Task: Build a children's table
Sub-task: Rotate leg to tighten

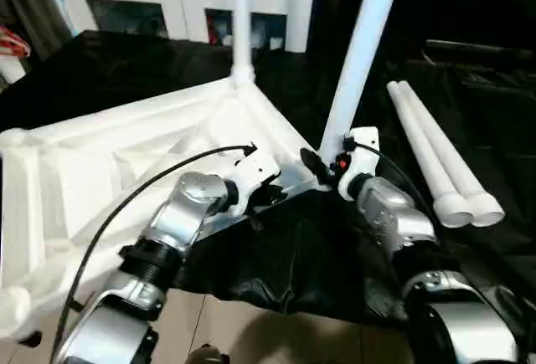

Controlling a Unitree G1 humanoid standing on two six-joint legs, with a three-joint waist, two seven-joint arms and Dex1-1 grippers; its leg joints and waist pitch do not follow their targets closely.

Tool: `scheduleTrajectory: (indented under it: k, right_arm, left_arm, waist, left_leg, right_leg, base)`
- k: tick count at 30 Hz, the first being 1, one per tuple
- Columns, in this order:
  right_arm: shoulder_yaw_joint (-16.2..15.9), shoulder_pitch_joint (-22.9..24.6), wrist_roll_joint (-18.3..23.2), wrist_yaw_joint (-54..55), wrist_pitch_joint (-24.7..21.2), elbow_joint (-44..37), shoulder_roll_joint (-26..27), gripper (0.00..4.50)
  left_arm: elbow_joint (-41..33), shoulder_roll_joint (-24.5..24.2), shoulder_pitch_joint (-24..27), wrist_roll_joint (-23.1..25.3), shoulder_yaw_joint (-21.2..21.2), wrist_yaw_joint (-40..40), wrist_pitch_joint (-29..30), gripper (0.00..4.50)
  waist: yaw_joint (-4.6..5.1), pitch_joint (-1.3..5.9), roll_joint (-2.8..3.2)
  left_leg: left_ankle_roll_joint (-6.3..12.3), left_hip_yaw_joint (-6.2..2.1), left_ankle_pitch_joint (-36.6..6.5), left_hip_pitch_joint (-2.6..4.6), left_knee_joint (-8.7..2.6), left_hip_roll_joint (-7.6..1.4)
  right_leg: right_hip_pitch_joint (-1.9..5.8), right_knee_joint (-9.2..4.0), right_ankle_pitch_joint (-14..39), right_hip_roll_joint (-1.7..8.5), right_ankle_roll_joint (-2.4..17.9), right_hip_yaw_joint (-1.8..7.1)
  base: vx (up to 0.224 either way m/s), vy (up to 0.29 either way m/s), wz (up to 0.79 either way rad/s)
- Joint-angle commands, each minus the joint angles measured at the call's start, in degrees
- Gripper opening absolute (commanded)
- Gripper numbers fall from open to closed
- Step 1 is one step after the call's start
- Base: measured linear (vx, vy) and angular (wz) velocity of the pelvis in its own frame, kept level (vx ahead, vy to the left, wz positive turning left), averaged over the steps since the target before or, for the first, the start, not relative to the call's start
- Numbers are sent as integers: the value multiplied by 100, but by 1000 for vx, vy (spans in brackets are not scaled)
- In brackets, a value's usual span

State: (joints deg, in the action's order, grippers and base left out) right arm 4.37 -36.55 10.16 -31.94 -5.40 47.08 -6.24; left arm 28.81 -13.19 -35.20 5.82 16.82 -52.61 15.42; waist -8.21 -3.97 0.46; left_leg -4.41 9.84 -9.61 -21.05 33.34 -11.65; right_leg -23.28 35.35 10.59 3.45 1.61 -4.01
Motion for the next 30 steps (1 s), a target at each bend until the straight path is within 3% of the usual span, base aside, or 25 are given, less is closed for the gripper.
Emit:
scheduleTrajectory:
  k: [1, 5, 6, 8, 11, 16, 17, 27, 30]
  right_arm:
    - [-544, 226, -180, -816, -54, -296, -69, 374]
    - [-983, 645, -144, -1980, -64, -1105, -688, 374]
    - [-1132, 801, -49, -2452, -137, -1457, -924, 374]
    - [-1222, 890, -18, -2761, -165, -1651, -1081, 374]
    - [-1429, 1038, -87, -3214, -138, -1961, -1388, 374]
    - [-1684, 1242, -94, -3682, -311, -2469, -1698, 374]
    - [-1739, 1296, -69, -3811, -393, -2605, -1765, 351]
    - [-1858, 1497, 44, -4058, -600, -2956, -1830, 290]
    - [-1855, 1574, 80, -3976, -727, -3036, -1791, 280]
  left_arm:
    - [-346, 42, -44, -244, 268, -520, -402, 0]
    - [-381, -259, -16, -391, 276, -1122, -551, 0]
    - [-366, -360, -24, -427, 286, -1301, -626, 0]
    - [-341, -424, -39, -440, 291, -1438, -660, 0]
    - [-324, -601, -49, -446, 347, -1778, -790, 0]
    - [-338, -830, -68, -520, 414, -2266, -905, 0]
    - [-333, -880, -73, -535, 425, -2383, -939, 0]
    - [-235, -1024, -67, -478, 473, -2606, -1095, 0]
    - [-178, -924, -86, -507, 413, -2482, -1051, 0]
  waist:
    - [6, 478, 32]
    - [-55, 462, 6]
    - [-81, 462, 32]
    - [-111, 461, 24]
    - [-134, 439, 17]
    - [-149, 453, 13]
    - [-165, 457, 19]
    - [-186, 433, 18]
    - [-194, 448, 25]
  left_leg:
    - [198, -32, -951, 46, -337, -161]
    - [228, -31, -1010, 45, -337, -167]
    - [252, -32, -1069, 50, -334, -177]
    - [279, -32, -1108, 46, -331, -185]
    - [217, -41, -1272, 49, -346, -181]
    - [210, -48, -1176, 49, -340, -183]
    - [252, -47, -1122, 47, -335, -185]
    - [179, -53, -1294, 57, -351, -191]
    - [196, -53, -1192, 56, -342, -195]
  right_leg:
    - [334, -361, 407, 474, 1241, 284]
    - [357, -383, 549, 459, 1183, 275]
    - [348, -386, 647, 466, 1152, 282]
    - [338, -393, 740, 472, 1143, 283]
    - [324, -443, 1251, 493, 1059, 287]
    - [324, -430, 1160, 483, 1076, 286]
    - [326, -417, 1051, 474, 1083, 285]
    - [303, -443, 1342, 495, 1077, 285]
    - [302, -423, 1173, 487, 1091, 287]
  base:
    - [0, 0, 0]
    - [0, 0, 0]
    - [0, 0, 0]
    - [0, 0, 0]
    - [0, 0, 0]
    - [0, 0, 0]
    - [0, 0, 0]
    - [0, 0, 0]
    - [0, 0, 0]
